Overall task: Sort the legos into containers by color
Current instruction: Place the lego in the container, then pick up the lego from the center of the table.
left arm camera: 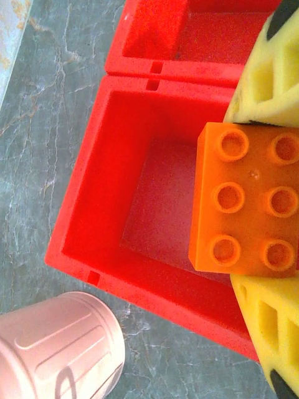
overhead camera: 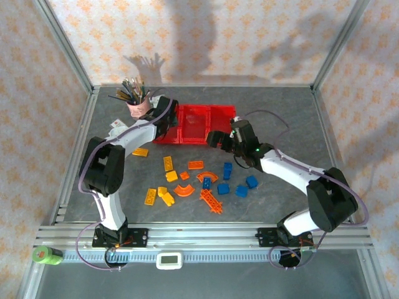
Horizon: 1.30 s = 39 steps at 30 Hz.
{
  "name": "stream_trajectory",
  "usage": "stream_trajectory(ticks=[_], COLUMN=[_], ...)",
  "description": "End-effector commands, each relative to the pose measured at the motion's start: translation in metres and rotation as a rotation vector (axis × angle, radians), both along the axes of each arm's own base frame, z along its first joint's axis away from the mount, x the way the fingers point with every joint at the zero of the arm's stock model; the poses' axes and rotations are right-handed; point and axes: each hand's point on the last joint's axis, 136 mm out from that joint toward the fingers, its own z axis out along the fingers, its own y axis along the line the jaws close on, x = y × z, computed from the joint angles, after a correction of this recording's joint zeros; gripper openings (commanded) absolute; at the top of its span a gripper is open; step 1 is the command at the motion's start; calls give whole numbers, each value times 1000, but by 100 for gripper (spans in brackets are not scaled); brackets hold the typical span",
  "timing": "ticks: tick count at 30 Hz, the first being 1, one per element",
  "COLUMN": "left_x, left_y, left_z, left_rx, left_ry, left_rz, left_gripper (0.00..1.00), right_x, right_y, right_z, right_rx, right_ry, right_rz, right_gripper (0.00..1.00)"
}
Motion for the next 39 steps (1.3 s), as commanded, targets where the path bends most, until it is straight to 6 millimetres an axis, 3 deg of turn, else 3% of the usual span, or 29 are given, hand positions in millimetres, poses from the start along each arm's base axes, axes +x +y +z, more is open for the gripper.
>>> stream_trajectory(ticks=[1,13,16,21,30,36,39], left_x=[12,1,-7,-45,-124,-154,-159], left_y=[4,6,-10,-43,-84,-112,-125], left_z=[14,30,36,43,11,-17,-30], left_rx=[1,4,-58,-97,-107,-100,-97], left_ry=[-38,-24,-12,-9,115,184,213], left_rz=[32,8,-55,-153,-222,-261,-276], left_gripper=[52,76,79,84,97,99,99], right_x=[9,0,-5,-21,-42,-55,-58], right_y=[3,-9,-12,-25,-56,-54,-55], right_z=[24,36,36,20,-14,-26,-29], right_rx=[9,-41,-43,-54,-79,-75,-80], right_ry=[-58,-80,-68,-10,86,87,72], right_rz=[-8,-8,-7,-25,-59,25,36], right_gripper=[100,100,100,100,100,100,100])
